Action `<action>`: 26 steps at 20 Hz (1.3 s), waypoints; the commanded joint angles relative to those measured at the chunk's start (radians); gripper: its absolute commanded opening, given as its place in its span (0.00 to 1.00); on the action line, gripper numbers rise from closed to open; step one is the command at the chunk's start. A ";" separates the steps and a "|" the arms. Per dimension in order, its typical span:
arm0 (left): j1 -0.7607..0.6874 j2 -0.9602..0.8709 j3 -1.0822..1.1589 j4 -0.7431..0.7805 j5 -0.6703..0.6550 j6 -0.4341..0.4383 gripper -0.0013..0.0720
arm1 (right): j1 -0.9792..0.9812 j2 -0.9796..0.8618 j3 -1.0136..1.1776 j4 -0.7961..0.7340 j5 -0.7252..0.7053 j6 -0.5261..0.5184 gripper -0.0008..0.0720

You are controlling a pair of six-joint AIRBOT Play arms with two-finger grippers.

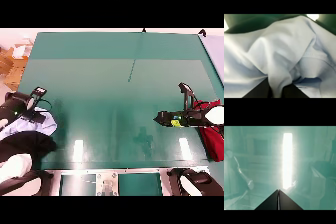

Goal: Fold the shirts.

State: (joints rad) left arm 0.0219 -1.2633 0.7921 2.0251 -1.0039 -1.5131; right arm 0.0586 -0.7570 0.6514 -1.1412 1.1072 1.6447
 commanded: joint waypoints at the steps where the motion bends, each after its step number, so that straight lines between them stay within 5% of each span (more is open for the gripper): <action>1: -0.003 -0.035 0.100 -0.014 -0.062 0.004 0.05 | 0.001 0.001 0.000 0.000 0.000 0.000 0.04; 8: -0.282 0.093 0.548 -0.411 -0.183 0.055 0.05 | 0.001 0.000 0.000 0.000 0.000 0.000 0.04; 16: -0.681 -0.074 0.600 -0.768 0.065 0.056 0.08 | 0.001 0.000 0.000 0.000 0.000 0.000 0.04; 17: -0.706 -0.122 0.600 -0.810 0.084 0.056 0.44 | 0.001 0.000 0.000 0.000 0.000 0.000 0.11; 18: -0.720 -0.166 0.600 -0.861 0.093 0.055 0.92 | 0.001 0.000 0.000 0.000 0.000 0.000 0.31; 19: -0.720 -0.192 0.601 -0.903 0.088 0.056 0.99 | 0.001 0.000 0.000 0.000 0.000 -0.001 0.50; 23: -0.581 -0.197 0.686 -0.845 -0.130 0.056 0.99 | -0.017 0.000 0.005 -0.019 0.000 -0.007 0.53; 26: -0.392 -0.199 0.713 -0.790 -0.325 0.067 0.99 | -0.043 0.000 0.003 -0.019 0.000 -0.007 0.63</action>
State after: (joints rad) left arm -0.5007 -1.4502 1.4773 1.2030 -1.1454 -1.4570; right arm 0.0334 -0.7570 0.6544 -1.1553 1.1072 1.6390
